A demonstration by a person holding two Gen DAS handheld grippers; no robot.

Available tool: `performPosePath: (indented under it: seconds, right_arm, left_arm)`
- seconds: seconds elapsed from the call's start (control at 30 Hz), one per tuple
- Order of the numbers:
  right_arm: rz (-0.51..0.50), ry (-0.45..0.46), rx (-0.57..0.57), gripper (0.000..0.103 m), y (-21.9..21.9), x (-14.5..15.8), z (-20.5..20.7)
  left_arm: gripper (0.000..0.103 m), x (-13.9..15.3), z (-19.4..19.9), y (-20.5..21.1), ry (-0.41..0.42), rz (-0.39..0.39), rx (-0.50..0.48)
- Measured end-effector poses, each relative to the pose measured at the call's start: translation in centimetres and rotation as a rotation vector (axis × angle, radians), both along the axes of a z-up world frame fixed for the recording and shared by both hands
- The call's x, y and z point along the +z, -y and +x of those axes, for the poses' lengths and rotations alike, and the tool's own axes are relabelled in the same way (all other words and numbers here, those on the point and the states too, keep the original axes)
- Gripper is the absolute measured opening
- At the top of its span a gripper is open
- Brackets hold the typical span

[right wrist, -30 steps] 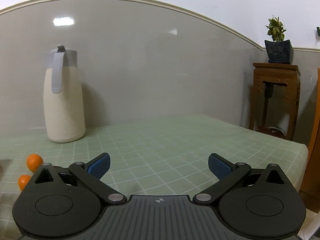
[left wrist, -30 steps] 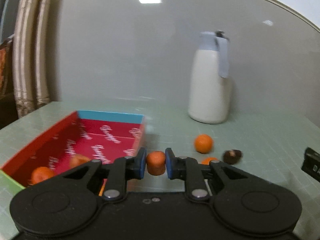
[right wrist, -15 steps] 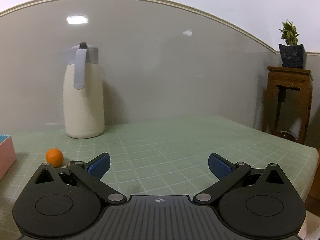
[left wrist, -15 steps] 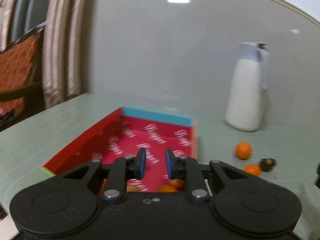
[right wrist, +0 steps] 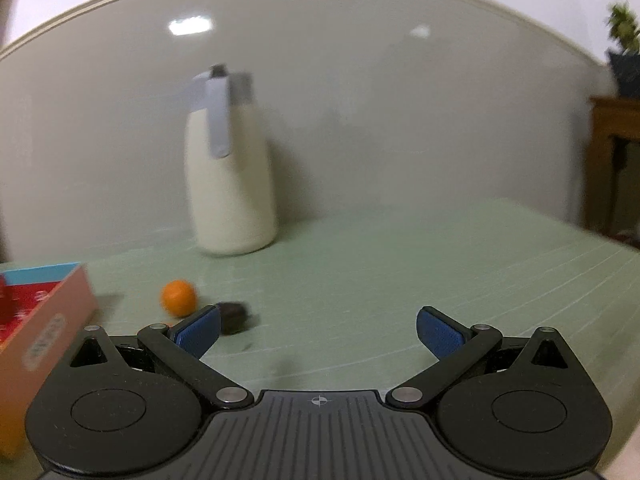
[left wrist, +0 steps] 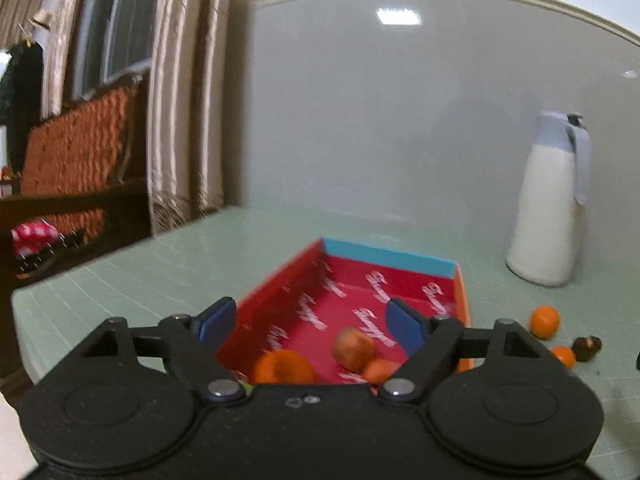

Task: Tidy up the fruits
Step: 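Carry the carrot piece with the left tool into the box and release, then grasp a mandarin with the right tool, then carry the mandarin with the right tool into the box and release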

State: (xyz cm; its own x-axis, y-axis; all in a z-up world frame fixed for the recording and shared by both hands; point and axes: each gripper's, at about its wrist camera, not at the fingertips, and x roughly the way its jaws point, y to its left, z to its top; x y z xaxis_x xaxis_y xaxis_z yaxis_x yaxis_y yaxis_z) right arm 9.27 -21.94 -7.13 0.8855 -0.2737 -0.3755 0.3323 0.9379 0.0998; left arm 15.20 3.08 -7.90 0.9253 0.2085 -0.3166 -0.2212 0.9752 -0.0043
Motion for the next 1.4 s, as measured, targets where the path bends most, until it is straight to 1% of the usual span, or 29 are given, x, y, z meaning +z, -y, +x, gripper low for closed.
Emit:
performPosePath:
  seconds: [0.07,0.23,0.33,0.4,0.43,0.47,0.57,0.7,0.8,0.83,0.87,0.9,0.93,1.03,1.17,1.3,1.4]
  right_arm:
    - [0.021,-0.021,0.043,0.103,-0.5,-0.1,0.6]
    - [0.043,-0.057,0.139,0.103,-2.7,-0.3,2.3]
    - [0.065,-0.077,0.167,0.102,-3.9,-0.6,3.3]
    - [0.081,-0.091,0.175,0.087,-4.4,-0.7,4.1]
    - [0.1,-0.11,0.192,0.067,-4.6,-0.8,4.7]
    - [0.122,-0.133,0.202,0.061,-4.6,-1.0,5.3]
    - [0.166,-0.188,0.197,0.061,-4.7,-1.6,6.9]
    - [0.145,-0.195,0.19,0.061,-5.1,-1.5,8.2]
    - [0.134,-0.201,0.181,0.059,-5.2,-1.7,8.8]
    - [0.129,-0.202,0.187,0.044,-5.2,-1.8,8.9]
    - [0.136,-0.2,0.2,0.038,-5.2,-1.8,8.8]
    - [0.145,-0.195,0.203,0.037,-5.3,-1.8,8.8]
    - [0.15,-0.19,0.208,0.034,-5.3,-1.9,8.6]
    - [0.157,-0.176,0.224,0.034,-5.5,-1.7,8.5]
    - [0.149,-0.111,0.27,0.034,-6.1,-0.9,7.5]
    - [0.176,0.023,0.387,0.034,-7.0,0.5,5.9]
    - [0.18,0.1,0.513,0.034,-8.2,1.5,4.7]
  left_arm:
    - [0.085,0.1,-0.1,-0.6,-0.001,0.009,0.028]
    - [0.087,0.4,-0.3,-3.0,0.0,-0.001,0.109]
    - [0.088,0.5,-0.5,-4.8,-0.005,-0.025,0.154]
    - [0.088,0.6,-0.6,-5.9,-0.012,-0.039,0.178]
    - [0.088,0.6,-0.7,-6.4,-0.013,-0.042,0.192]
    - [0.088,0.6,-0.8,-6.9,-0.014,-0.041,0.204]
    - [0.089,0.7,-0.9,-8.1,-0.019,-0.033,0.229]
    - [0.089,0.7,-1.2,-9.6,-0.025,-0.034,0.254]
    - [0.089,0.8,-1.3,-10.4,-0.03,-0.049,0.27]
    - [0.089,0.8,-1.4,-10.6,-0.031,-0.054,0.273]
    - [0.089,0.8,-1.4,-10.8,-0.033,-0.062,0.275]
    - [0.089,0.9,-1.4,-10.9,-0.035,-0.067,0.278]
    - [0.089,0.8,-1.5,-10.8,-0.036,-0.071,0.281]
    - [0.09,0.8,-1.6,-10.9,-0.038,-0.075,0.286]
    - [0.091,0.8,-1.7,-11.1,-0.041,-0.079,0.295]
    - [0.091,0.6,-1.7,-11.5,-0.056,-0.103,0.311]
    - [0.091,0.4,-1.7,-11.7,-0.065,-0.11,0.32]
